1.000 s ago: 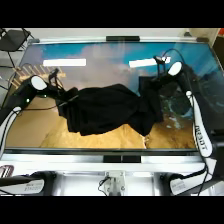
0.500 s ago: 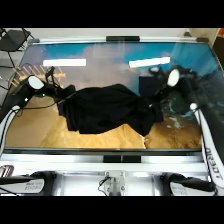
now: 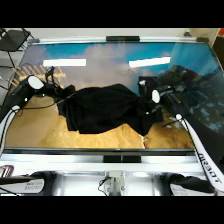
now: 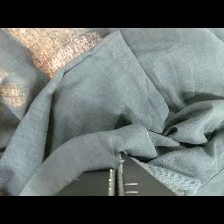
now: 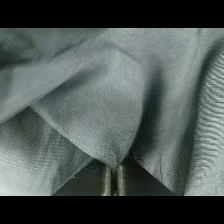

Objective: Fold the shirts.

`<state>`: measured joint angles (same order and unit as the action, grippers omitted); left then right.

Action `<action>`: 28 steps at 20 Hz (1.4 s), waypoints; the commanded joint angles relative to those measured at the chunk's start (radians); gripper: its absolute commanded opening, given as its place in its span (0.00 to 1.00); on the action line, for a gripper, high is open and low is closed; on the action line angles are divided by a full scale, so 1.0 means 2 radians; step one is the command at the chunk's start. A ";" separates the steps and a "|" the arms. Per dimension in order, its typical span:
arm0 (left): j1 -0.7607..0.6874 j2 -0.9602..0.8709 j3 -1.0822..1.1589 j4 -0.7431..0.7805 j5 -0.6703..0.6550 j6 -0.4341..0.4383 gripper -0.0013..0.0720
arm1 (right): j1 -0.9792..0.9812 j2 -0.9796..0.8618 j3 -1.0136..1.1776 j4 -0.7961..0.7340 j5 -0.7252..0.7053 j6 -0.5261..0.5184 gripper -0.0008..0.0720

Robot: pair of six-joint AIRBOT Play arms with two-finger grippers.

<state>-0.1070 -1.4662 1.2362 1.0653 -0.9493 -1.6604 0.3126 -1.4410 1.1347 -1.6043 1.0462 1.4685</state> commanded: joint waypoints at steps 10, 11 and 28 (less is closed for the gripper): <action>0.007 0.059 0.189 0.188 -0.191 0.067 0.74 | 0.003 0.115 0.105 0.033 0.101 -0.020 0.11; -0.006 0.081 0.195 0.229 -0.204 0.065 0.74 | 0.003 0.116 0.112 0.050 0.119 -0.019 0.11; -0.319 0.139 -0.218 0.361 0.008 -0.072 0.93 | 0.003 0.114 0.115 0.092 0.124 0.006 0.11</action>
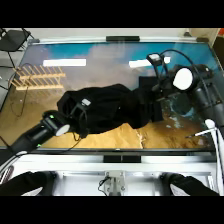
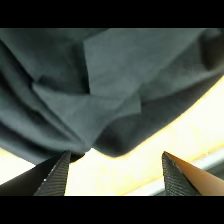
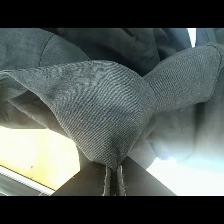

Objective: Fold the shirts.

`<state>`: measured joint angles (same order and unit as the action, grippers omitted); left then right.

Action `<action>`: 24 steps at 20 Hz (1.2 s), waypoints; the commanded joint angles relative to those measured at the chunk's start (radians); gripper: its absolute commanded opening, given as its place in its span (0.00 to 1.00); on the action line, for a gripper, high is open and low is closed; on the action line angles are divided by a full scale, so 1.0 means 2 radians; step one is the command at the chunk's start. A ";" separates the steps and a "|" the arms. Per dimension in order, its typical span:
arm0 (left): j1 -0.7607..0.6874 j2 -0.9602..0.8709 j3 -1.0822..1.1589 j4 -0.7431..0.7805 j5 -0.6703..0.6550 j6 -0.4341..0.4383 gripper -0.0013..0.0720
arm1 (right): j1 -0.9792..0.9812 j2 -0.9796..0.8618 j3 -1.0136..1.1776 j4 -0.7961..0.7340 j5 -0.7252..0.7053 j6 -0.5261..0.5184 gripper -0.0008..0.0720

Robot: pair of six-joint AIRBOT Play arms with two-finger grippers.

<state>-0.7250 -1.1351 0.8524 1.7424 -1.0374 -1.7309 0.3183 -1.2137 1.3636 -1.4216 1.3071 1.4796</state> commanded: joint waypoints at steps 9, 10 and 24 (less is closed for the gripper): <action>0.008 -0.084 0.020 0.059 0.083 -0.110 0.60 | 0.000 0.000 0.001 0.001 -0.023 0.001 0.11; 0.008 -0.084 0.028 0.059 0.083 -0.110 0.48 | 0.000 0.000 0.001 0.001 -0.026 0.002 0.11; 0.049 -0.029 0.173 0.059 -0.020 -0.069 0.08 | 0.000 0.001 0.035 -0.005 0.021 0.015 0.11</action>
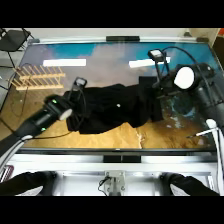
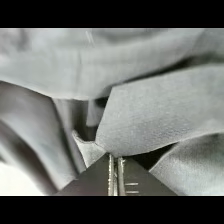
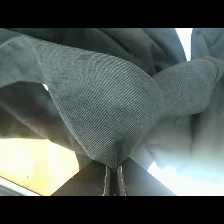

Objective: Fold the shirts.

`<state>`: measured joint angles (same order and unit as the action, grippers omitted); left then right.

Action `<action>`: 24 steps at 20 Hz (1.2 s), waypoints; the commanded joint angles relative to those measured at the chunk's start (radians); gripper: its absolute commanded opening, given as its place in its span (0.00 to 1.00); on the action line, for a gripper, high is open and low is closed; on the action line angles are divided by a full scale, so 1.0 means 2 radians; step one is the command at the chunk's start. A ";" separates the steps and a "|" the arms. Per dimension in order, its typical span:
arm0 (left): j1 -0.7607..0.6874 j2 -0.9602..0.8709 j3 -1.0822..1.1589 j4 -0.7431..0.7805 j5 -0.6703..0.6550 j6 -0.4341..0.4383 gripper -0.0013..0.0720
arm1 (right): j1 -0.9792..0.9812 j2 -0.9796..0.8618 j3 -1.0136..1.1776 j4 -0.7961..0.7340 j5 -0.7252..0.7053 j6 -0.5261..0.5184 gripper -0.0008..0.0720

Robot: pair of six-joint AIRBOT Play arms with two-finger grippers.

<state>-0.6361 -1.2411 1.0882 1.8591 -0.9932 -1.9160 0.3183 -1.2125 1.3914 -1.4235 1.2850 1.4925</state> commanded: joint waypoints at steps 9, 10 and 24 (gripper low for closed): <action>-0.006 0.140 0.243 -0.020 -0.186 -0.013 0.08 | 0.000 0.000 0.234 -0.037 0.174 0.062 0.11; -0.006 0.146 0.238 -0.030 -0.199 -0.027 0.08 | 0.000 -0.003 0.230 -0.036 0.188 0.068 0.11; 0.079 0.056 -0.023 -0.117 -0.008 -0.053 0.43 | 0.001 -0.128 0.115 0.068 0.101 0.072 0.11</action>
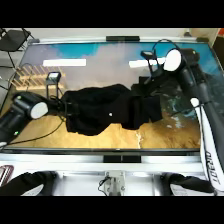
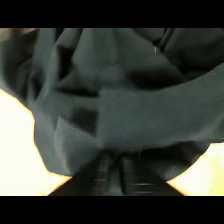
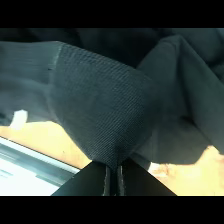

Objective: Fold the shirts.

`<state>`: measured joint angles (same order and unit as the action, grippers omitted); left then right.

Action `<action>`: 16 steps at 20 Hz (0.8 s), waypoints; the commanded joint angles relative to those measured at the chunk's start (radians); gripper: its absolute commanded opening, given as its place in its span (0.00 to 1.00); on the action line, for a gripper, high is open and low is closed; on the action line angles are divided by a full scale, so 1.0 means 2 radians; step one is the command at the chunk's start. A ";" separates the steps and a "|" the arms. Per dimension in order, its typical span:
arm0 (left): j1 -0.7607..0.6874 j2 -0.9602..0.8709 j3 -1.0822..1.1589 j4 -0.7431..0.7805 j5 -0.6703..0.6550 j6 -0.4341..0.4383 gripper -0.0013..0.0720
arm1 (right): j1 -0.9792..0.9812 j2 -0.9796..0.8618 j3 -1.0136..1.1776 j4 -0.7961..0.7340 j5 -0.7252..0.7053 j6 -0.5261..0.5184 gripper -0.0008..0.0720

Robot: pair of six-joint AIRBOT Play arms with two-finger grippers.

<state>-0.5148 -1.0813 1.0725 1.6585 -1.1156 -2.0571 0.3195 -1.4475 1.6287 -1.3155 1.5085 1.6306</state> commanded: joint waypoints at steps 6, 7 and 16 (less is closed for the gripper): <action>0.186 -0.027 0.084 0.037 -0.063 0.160 0.76 | 0.000 -0.011 -0.004 0.018 -0.005 0.017 0.11; 0.244 -0.031 0.118 0.039 -0.074 0.183 0.76 | 0.000 -0.011 -0.004 0.018 -0.003 0.018 0.11; 0.561 -0.144 0.232 0.006 -0.089 0.373 0.85 | 0.000 -0.011 -0.004 0.017 0.004 0.034 0.11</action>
<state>0.4805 -1.2945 1.5070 1.7031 -1.3060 -1.4433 0.3195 -1.4685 1.6207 -1.2816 1.5173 1.6791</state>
